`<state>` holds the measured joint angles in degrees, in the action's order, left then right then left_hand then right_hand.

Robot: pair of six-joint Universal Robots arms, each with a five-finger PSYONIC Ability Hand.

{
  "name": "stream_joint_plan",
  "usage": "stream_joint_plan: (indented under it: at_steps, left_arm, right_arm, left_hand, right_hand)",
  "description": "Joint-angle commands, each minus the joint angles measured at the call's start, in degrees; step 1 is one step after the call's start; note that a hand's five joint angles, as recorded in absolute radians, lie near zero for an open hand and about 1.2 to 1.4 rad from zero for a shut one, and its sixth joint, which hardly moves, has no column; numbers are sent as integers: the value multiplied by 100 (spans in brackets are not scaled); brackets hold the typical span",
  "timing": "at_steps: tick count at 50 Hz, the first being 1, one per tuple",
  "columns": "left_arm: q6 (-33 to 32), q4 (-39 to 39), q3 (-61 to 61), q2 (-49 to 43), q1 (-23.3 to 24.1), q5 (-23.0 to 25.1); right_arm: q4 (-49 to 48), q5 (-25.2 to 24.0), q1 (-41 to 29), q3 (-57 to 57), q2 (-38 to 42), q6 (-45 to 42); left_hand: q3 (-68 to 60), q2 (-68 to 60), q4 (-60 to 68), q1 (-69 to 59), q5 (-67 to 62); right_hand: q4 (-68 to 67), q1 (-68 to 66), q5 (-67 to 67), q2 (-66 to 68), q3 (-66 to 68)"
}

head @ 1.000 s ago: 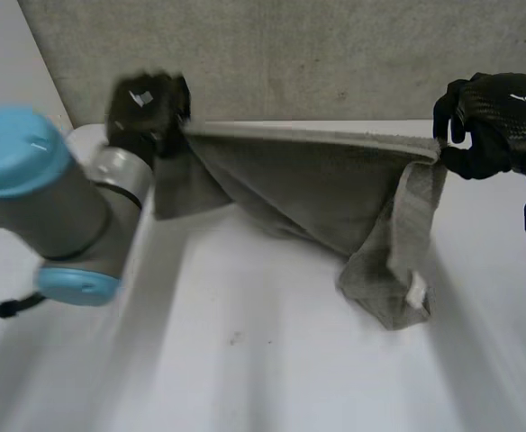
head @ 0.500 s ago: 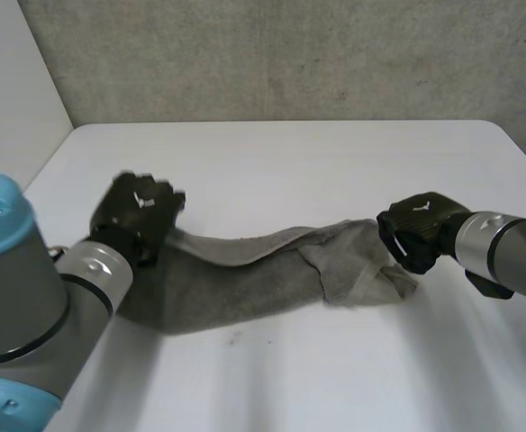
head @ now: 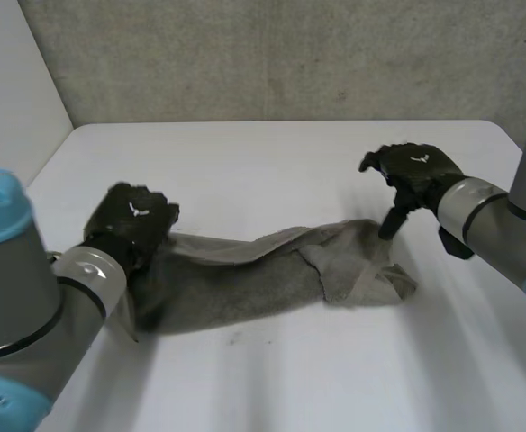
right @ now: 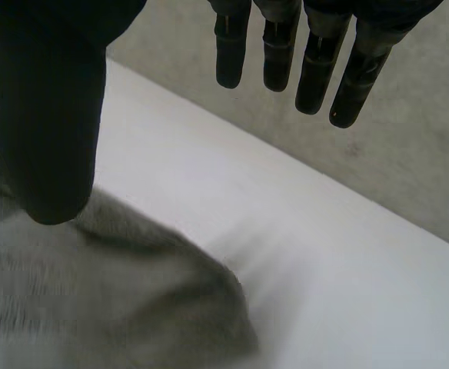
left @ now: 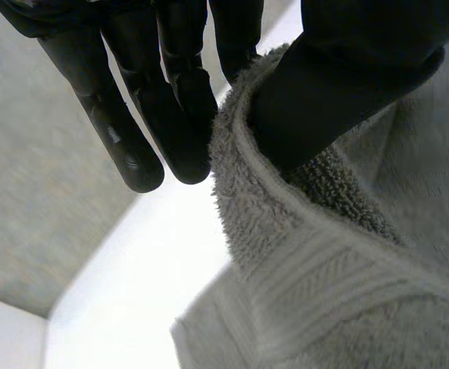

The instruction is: Fold the laundry

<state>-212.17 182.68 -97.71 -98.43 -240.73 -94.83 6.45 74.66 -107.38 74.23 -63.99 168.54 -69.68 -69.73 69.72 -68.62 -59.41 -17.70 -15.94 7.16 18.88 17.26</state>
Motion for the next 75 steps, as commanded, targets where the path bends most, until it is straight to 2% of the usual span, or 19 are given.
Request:
stream_joint_plan:
  at_steps: [1, 11, 18, 24, 26, 32, 33, 34, 37, 39, 40, 42, 44, 48, 50, 53, 61, 70, 75]
  left_arm:
    - [96, -5, -161, 1140, 325, 0]
    - [158, -13, -328, 1784, 421, -9]
    - [158, -31, -354, 1775, 360, 0]
    - [158, -31, -354, 1889, 404, 0]
    - [158, -31, -354, 1959, 421, 0]
    - [158, -22, -354, 2100, 421, -9]
    - [158, -22, -354, 2100, 421, -9]
    - [158, -22, -354, 2100, 421, -9]
    - [158, -22, -354, 2091, 404, -9]
    - [158, -14, -354, 2083, 378, -9]
    - [158, -13, -363, 2056, 360, -1]
    - [158, 4, -372, 2030, 343, 0]
    - [158, 13, -398, 2003, 272, 0]
    - [167, 39, -451, 1951, -26, 26]
    - [176, 39, -451, 1916, -122, 35]
    - [211, 39, -451, 1688, -255, 43]
    - [448, 13, -460, 1109, -290, 78]
    - [545, -189, -346, -314, -360, 96]
    - [519, -461, 13, -1088, -519, 123]
  right_arm:
    - [-56, -892, -46, -726, 827, 540]
    - [-56, -1042, -265, -1613, 2223, 602]
    - [-65, -1042, -310, -1613, 2242, 593]
    - [-127, -1077, -310, -1701, 2286, 610]
    - [-328, -1059, -319, -1789, 2522, 636]
    - [-549, -1024, -363, -1833, 2752, 645]
    - [-566, -1024, -424, -1842, 2787, 628]
    - [-566, -1033, -468, -1859, 2804, 628]
    - [-584, -989, -486, -1877, 2769, 628]
    - [-671, -596, -468, -1851, 2525, 645]
    - [-672, -593, -468, -1851, 2523, 645]
    - [-715, -147, -416, -1667, 1920, 593]
    - [-750, 3, -389, -1536, 1595, 566]
    - [-830, 31, -178, -1200, 950, 470]
    - [-769, 22, 23, -781, 251, 181]
    - [-724, 13, 94, -488, -87, -58]
    - [206, 110, 42, 977, -1842, -2111]
    - [717, 145, 7, 1700, -2047, -2818]
    - [787, 250, -248, 1674, -1335, -3002]
  left_hand:
    - [-1032, -1027, 1028, -1138, -1059]
    - [-1032, -1027, 1028, -1138, -1059]
    - [-1032, -1027, 1028, -1138, -1059]
    - [-1032, -1027, 1028, -1138, -1059]
    - [-1032, -1027, 1028, -1138, -1059]
    - [-1032, -1027, 1028, -1138, -1059]
    - [-1032, -1027, 1028, -1138, -1059]
    - [-1032, -1027, 1028, -1138, -1059]
    - [-1032, -1027, 1028, -1138, -1059]
    - [-1032, -1027, 1028, -1138, -1059]
    - [-1032, -1027, 1028, -1138, -1059]
    - [-1032, -1027, 1028, -1138, -1059]
    - [-1032, -1027, 1028, -1138, -1059]
    - [-1032, -1027, 1028, -1138, -1059]
    - [-1032, -1027, 1028, -1138, -1059]
    - [-1032, -1027, 1028, -1138, -1059]
    - [-1032, -1027, 1028, -1138, -1059]
    - [-1032, -1027, 1028, -1138, -1059]
    - [-1032, -1027, 1028, -1138, -1059]
  right_hand:
    - [139, -37, -85, -258, -96]
    - [72, -104, -18, -190, -28]
    - [22, -155, 33, -140, 22]
    - [-836, -1012, 890, 718, 880]
    - [-1806, -1982, 1860, 1688, 1850]
    - [-3208, -3384, 3262, 3090, 3252]
    - [-3891, -4067, 3945, 3773, 3935]
    - [-5480, -5656, 5534, 5361, 5524]
    - [-6230, -6406, 6284, 6112, 6274]
    - [-6230, -6406, 6284, 6112, 6274]
    - [-6230, -6406, 6284, 6112, 6274]
    - [-6230, -6406, 6284, 6112, 6274]
    - [-6230, -6406, 6284, 6112, 6274]
    - [-6230, -6406, 6284, 6112, 6274]
    - [-6230, -6406, 6284, 6112, 6274]
    - [-6230, -6406, 6284, 6112, 6274]
    - [-6230, -6406, 6284, 6112, 6274]
    - [-6230, -6406, 6284, 6112, 6274]
    - [-6230, -6406, 6284, 6112, 6274]
